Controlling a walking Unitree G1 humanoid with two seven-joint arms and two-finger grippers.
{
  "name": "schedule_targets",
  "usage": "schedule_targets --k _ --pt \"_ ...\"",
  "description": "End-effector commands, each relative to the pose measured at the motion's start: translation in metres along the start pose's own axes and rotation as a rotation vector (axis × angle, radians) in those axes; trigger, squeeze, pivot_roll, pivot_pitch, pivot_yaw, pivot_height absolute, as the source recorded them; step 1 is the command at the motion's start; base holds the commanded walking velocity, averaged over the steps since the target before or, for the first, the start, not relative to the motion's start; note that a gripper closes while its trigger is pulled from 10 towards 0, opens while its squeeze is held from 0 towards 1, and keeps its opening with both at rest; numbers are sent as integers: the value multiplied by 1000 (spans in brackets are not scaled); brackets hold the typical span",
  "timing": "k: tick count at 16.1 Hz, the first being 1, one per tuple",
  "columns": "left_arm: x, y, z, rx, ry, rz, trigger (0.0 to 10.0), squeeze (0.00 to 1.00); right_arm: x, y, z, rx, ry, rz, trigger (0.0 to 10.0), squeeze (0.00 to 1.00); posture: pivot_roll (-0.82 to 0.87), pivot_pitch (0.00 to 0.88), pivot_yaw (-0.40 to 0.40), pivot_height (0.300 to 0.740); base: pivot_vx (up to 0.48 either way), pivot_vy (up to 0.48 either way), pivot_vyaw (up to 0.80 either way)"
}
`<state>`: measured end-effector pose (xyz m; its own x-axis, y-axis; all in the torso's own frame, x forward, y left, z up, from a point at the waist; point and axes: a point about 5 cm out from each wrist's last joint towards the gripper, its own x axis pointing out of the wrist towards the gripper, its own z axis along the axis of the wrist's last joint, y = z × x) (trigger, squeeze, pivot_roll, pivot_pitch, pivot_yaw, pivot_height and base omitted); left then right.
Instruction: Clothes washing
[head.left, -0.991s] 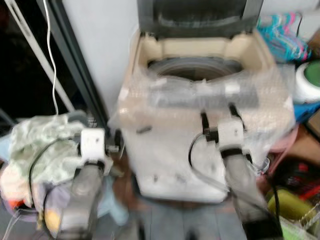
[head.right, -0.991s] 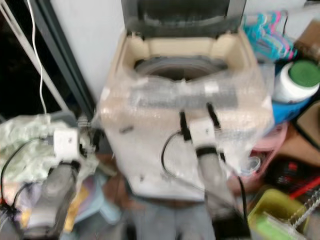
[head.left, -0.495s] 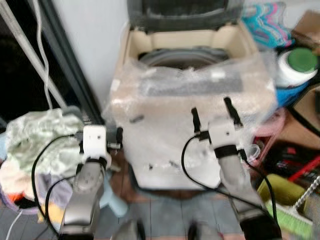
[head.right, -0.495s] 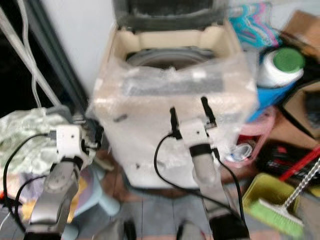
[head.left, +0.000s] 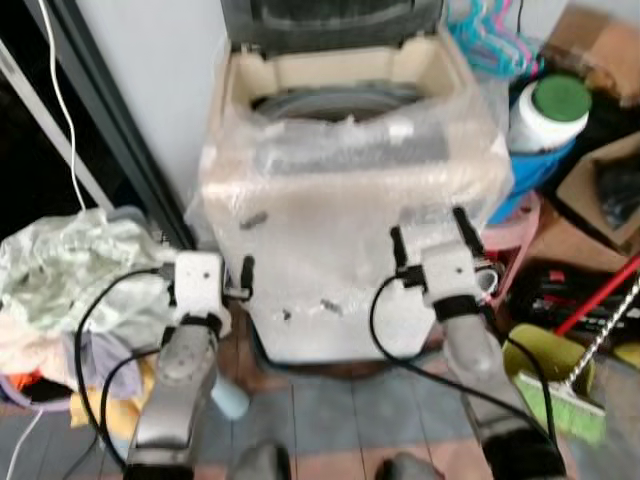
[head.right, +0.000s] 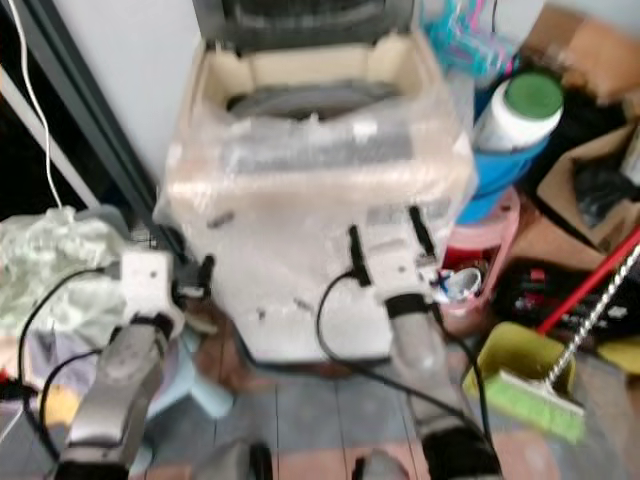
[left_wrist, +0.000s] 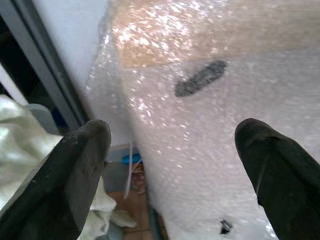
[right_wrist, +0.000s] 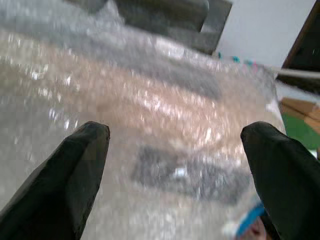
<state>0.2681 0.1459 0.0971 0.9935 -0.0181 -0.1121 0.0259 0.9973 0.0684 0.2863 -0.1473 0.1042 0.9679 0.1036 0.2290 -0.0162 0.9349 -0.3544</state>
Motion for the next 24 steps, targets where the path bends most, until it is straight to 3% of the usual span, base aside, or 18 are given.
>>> schedule_targets --k 1,4,8,12,15,16,17,18,21,24 --pt "-1 7 -3 15 7 19 10000 0 0 7 -1 17 23 18 10000 0 -32 30 74 740 0 0 0" --pt "-1 6 -4 4 6 15 10000 0 1 9 -3 -15 35 40 10000 0 -39 26 70 740 0 0 0" --pt "-2 5 -6 -31 8 12 10000 0 -2 11 -5 7 45 72 10000 0 -43 19 64 740 0 0 0" --pt "-4 10 -5 -30 -11 55 10000 0 -2 8 8 133 41 107 10000 0 -41 21 55 740 0 0 0" --pt "-5 12 -5 -26 -14 69 10000 0 0 7 12 126 62 84 10000 0 -45 24 54 740 0 0 0" --pt "-5 13 -7 -22 -9 73 10000 0 0 9 13 173 85 78 10000 0 -47 27 55 740 0 0 0" --pt "-5 13 -7 -11 -10 82 10000 0 1 13 16 282 93 76 10000 0 -48 29 54 740 0 0 0" --pt "-5 14 -6 -4 -15 90 10000 0 1 13 16 309 95 65 10000 0 -50 31 56 740 0 0 0" --pt "-3 17 -3 7 -31 115 10000 0 -1 13 10 368 171 112 10000 0 -54 36 59 740 0 0 0" --pt "-3 18 -3 9 -36 116 10000 0 0 12 19 355 106 173 10000 0 -48 41 61 740 0 0 496"
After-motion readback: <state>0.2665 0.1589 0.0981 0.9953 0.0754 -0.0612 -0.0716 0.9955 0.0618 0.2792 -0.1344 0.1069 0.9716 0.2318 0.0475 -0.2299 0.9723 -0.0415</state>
